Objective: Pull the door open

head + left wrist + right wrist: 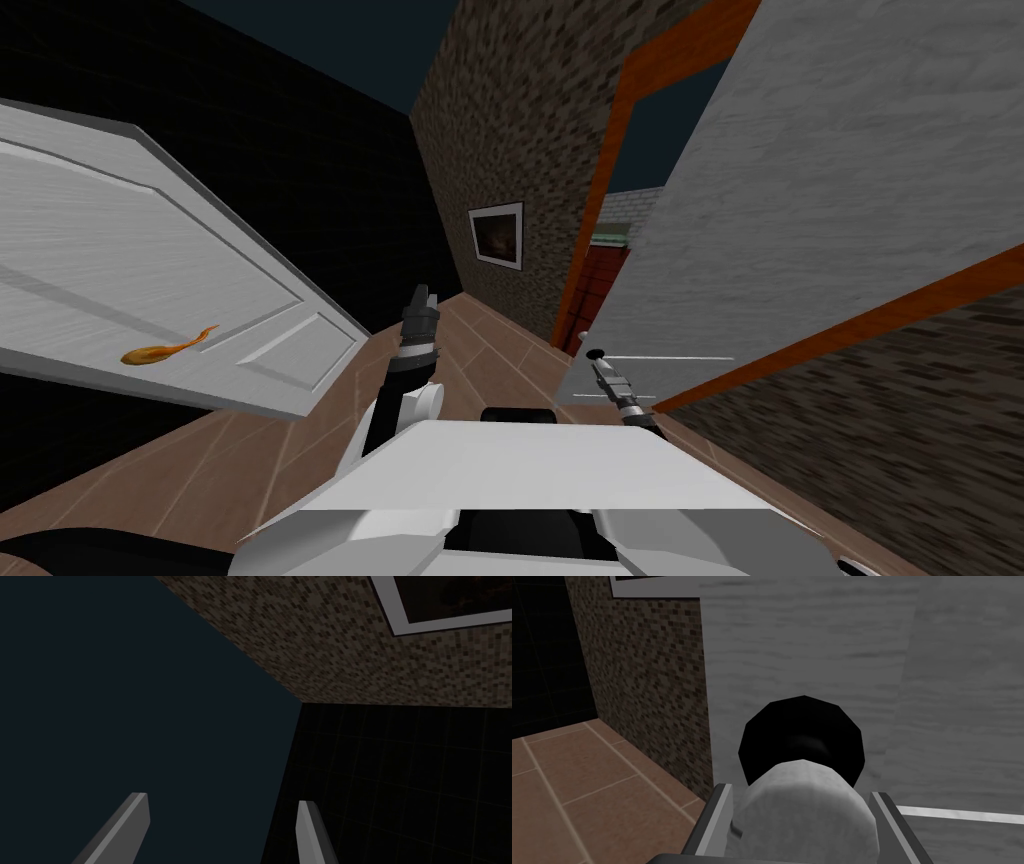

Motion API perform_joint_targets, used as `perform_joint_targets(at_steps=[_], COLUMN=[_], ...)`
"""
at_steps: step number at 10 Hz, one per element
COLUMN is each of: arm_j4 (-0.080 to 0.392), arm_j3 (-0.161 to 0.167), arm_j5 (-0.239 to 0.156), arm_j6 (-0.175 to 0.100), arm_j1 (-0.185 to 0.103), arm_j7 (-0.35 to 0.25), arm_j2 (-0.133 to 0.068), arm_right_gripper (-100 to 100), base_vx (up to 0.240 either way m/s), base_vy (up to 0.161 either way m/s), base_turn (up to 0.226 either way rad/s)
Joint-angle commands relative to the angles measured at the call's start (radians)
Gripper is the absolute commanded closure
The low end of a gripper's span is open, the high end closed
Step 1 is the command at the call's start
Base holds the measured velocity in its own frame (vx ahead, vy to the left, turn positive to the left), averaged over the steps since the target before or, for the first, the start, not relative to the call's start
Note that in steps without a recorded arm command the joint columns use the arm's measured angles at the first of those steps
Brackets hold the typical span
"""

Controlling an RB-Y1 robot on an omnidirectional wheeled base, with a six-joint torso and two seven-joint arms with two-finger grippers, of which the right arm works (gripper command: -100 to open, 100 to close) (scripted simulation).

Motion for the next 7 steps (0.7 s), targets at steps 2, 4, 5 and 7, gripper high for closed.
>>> perform_joint_targets(at_steps=[2,4,5,7], arm_j4=[0.007,0.024,0.03,0.046], arm_j3=[0.01,0.023,0.028,0.038], arm_j5=[0.006,0.012,0.013,0.017], arm_j6=[-0.018,-0.045,-0.056,-0.08], arm_j1=[0.006,0.012,0.013,0.016], arm_j7=[-0.012,-0.028,-0.035,-0.049], arm_j2=[-0.006,-0.014,-0.018,-0.027], arm_right_gripper=[100,100,100,100], base_vx=[-0.138,-0.184,-0.2,-0.21], base_vy=[-0.056,-0.046,-0.052,-0.081], base_turn=[0.07,0.167,0.128,0.16])
